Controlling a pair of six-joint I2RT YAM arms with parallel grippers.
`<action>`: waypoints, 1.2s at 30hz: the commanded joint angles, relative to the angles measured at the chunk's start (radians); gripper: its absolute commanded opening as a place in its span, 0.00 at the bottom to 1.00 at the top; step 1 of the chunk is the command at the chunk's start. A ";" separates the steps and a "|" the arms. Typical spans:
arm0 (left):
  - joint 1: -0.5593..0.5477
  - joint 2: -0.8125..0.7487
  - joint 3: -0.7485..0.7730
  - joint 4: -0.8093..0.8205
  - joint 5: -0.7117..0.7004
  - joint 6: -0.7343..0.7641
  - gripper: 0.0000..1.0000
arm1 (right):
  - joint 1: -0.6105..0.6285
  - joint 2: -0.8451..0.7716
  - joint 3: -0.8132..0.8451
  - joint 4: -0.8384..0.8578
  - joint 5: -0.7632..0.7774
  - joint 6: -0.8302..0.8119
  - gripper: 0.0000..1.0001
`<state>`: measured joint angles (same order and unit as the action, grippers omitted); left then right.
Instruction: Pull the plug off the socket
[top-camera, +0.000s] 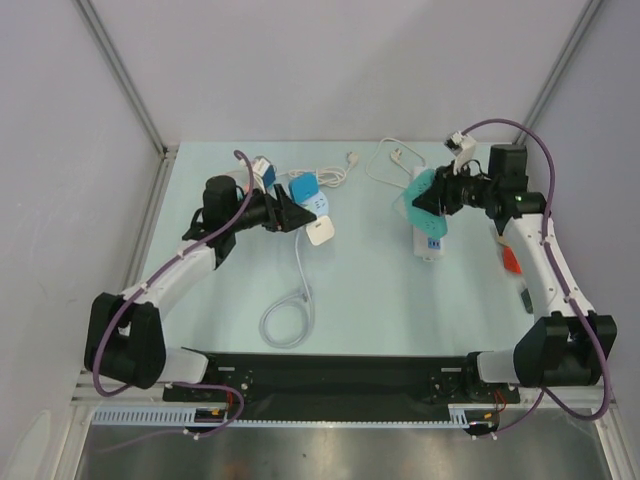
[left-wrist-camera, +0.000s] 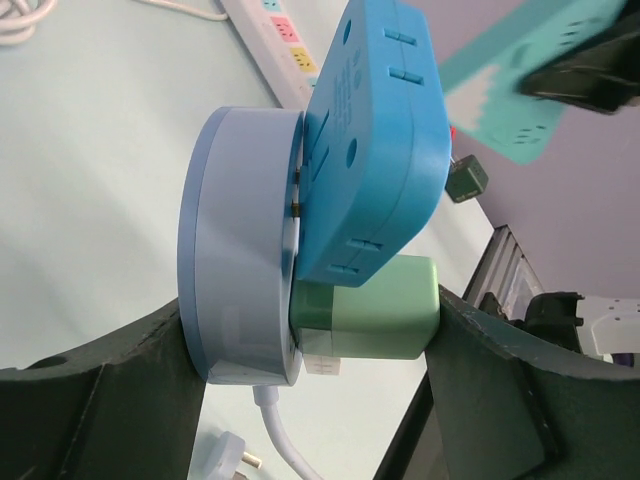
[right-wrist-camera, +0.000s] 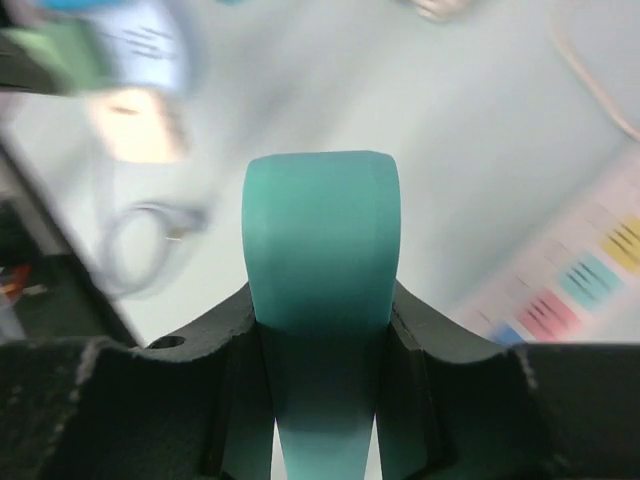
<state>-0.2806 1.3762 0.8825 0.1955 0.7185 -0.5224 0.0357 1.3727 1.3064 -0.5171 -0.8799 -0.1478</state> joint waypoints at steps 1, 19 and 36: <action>0.008 -0.098 0.021 0.026 0.030 0.016 0.00 | -0.020 -0.098 -0.068 0.073 0.378 -0.107 0.00; 0.035 -0.252 -0.028 -0.188 -0.013 0.186 0.00 | 0.006 0.333 -0.226 0.885 1.354 -0.639 0.00; 0.050 -0.240 -0.076 -0.143 0.016 0.176 0.00 | -0.028 0.649 -0.108 0.999 1.435 -0.670 0.04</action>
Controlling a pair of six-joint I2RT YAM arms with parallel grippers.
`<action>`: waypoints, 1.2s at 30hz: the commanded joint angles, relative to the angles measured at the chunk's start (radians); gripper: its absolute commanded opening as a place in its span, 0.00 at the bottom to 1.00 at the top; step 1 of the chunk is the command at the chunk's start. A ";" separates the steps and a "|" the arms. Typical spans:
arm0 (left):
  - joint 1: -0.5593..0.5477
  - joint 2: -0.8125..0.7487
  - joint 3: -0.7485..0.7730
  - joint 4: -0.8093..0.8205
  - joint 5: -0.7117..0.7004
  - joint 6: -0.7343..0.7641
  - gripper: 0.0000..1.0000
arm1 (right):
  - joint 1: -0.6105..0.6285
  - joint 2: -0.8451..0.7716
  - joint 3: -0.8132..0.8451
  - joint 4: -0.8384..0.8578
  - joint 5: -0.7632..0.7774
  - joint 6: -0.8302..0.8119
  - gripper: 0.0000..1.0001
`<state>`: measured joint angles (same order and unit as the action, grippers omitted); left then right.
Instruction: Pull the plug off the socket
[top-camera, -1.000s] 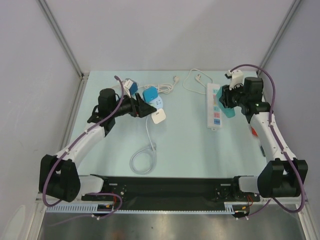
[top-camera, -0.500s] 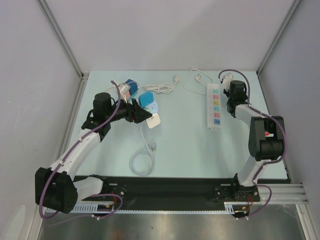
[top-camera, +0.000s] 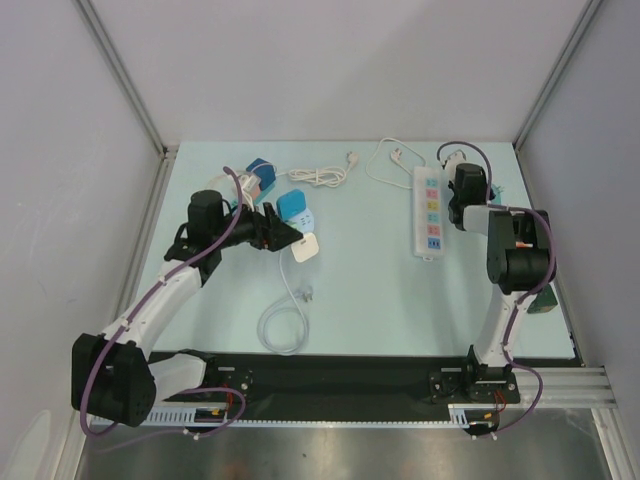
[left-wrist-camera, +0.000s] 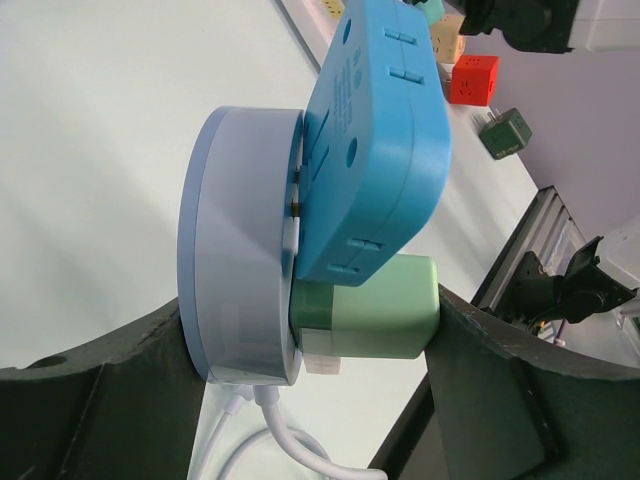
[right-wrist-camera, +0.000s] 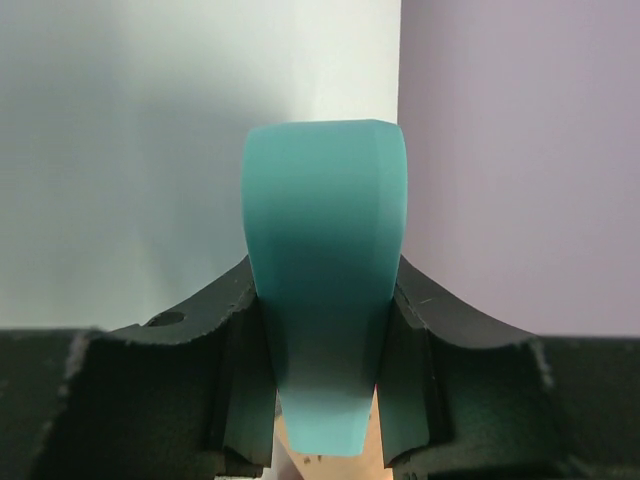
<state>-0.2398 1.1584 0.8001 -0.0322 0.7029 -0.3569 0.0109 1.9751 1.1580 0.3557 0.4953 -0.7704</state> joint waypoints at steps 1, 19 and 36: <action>0.010 -0.020 0.005 0.084 0.033 0.010 0.00 | -0.003 0.071 0.046 0.140 0.063 -0.055 0.06; 0.016 0.023 -0.010 0.173 0.101 -0.056 0.00 | -0.002 -0.002 -0.041 0.125 -0.023 -0.049 1.00; -0.021 0.055 0.024 0.147 0.207 -0.019 0.00 | 0.073 -0.560 0.026 -0.791 -0.877 0.103 1.00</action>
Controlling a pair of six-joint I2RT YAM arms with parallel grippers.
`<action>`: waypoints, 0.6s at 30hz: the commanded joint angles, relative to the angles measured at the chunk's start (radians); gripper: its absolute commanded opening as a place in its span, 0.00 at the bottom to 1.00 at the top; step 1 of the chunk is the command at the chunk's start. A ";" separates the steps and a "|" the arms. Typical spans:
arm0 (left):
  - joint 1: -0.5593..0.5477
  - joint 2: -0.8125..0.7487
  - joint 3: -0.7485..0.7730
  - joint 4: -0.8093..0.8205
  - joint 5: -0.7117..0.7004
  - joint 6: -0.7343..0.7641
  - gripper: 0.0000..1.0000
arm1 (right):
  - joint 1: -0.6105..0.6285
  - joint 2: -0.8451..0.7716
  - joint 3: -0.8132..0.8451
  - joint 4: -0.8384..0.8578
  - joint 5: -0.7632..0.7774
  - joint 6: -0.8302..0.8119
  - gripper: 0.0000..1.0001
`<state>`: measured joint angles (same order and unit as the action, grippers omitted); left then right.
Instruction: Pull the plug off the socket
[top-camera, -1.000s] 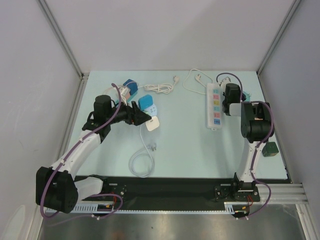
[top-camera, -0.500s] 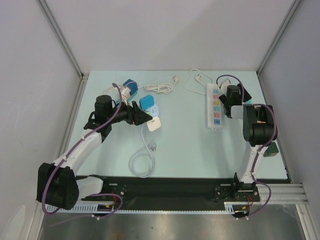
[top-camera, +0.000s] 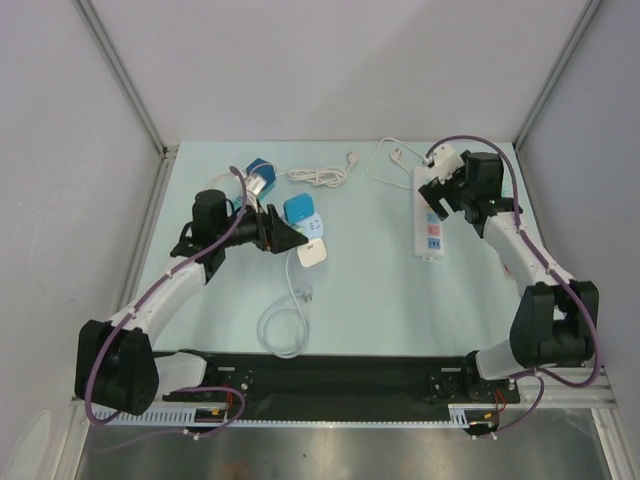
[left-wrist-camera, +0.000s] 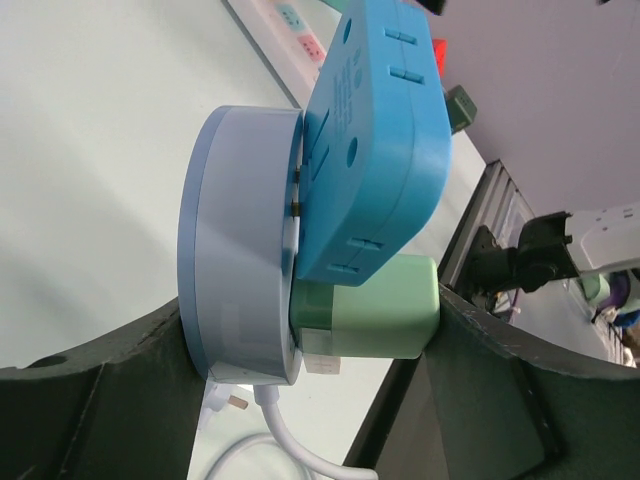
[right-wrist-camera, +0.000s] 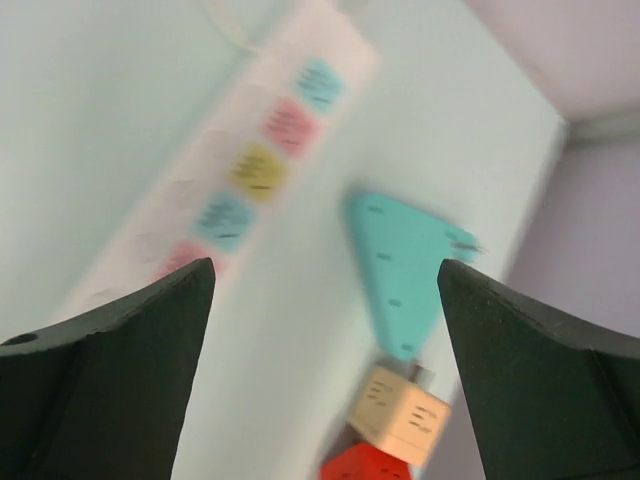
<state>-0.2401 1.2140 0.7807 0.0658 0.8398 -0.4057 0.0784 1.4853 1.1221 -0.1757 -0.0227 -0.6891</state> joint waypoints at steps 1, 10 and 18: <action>-0.028 0.004 0.048 0.040 0.076 0.050 0.00 | 0.012 -0.082 0.074 -0.353 -0.535 0.007 1.00; -0.131 -0.004 0.071 -0.032 0.108 0.166 0.00 | 0.133 -0.030 0.237 -0.573 -1.117 0.045 1.00; -0.211 -0.021 0.074 -0.055 0.182 0.225 0.00 | 0.253 0.078 0.387 -0.643 -1.269 0.069 0.99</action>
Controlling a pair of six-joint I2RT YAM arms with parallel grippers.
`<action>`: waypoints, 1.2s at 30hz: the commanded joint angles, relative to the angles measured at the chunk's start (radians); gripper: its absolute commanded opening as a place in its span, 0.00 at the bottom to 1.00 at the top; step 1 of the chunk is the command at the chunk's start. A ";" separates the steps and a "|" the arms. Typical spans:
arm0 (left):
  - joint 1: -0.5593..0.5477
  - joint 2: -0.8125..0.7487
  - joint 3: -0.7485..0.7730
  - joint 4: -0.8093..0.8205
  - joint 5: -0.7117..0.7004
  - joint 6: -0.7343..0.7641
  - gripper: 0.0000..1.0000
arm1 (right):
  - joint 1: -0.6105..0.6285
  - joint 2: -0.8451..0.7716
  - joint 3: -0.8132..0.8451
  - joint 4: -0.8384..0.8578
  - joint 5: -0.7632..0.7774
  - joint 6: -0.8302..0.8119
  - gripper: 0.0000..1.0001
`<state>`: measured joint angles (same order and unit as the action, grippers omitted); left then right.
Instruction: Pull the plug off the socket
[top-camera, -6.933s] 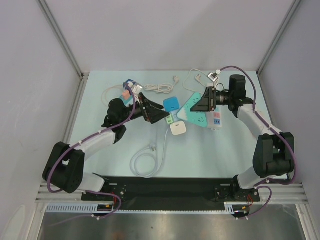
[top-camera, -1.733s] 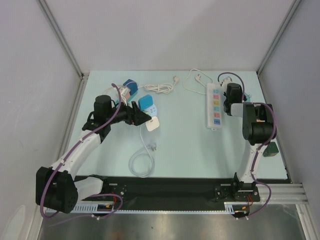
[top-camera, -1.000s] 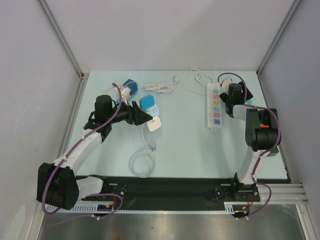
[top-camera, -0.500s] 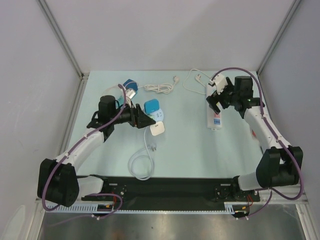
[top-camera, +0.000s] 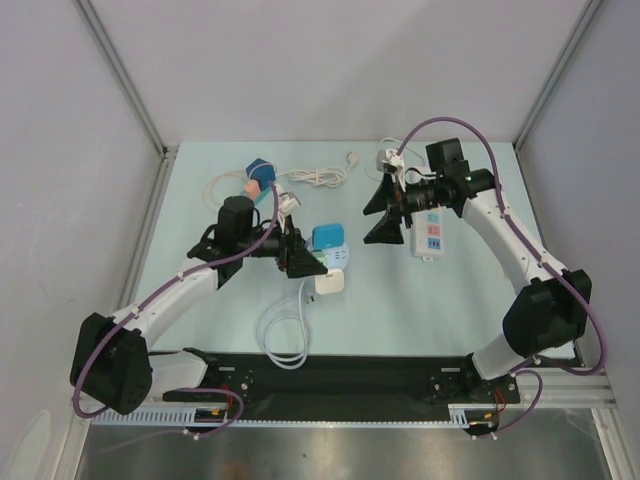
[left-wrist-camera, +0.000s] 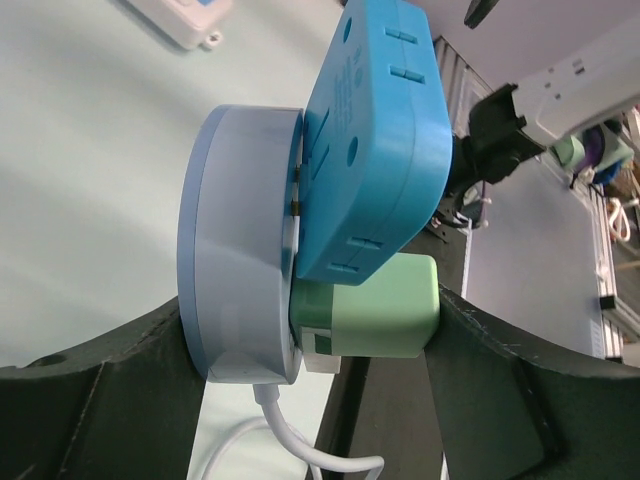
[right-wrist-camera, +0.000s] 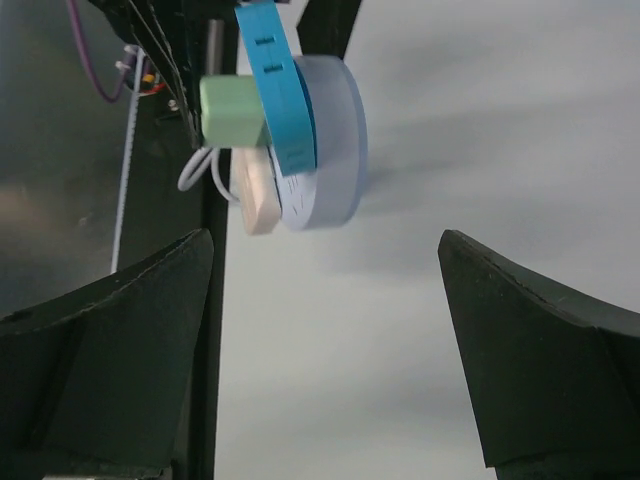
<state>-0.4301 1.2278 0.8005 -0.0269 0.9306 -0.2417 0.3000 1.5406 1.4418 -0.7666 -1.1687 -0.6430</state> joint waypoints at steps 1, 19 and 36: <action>-0.027 -0.034 0.055 0.038 0.096 0.064 0.00 | 0.043 0.026 0.075 -0.054 -0.123 0.025 0.99; -0.053 -0.033 0.048 0.054 0.137 0.053 0.00 | 0.278 0.035 0.135 -0.036 0.062 0.072 0.79; -0.019 -0.014 0.048 0.035 -0.030 0.027 0.00 | 0.291 0.044 0.236 -0.057 0.118 0.206 0.00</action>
<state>-0.4759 1.2236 0.8032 -0.0235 0.9878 -0.2169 0.6064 1.6062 1.6012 -0.8032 -0.9558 -0.4976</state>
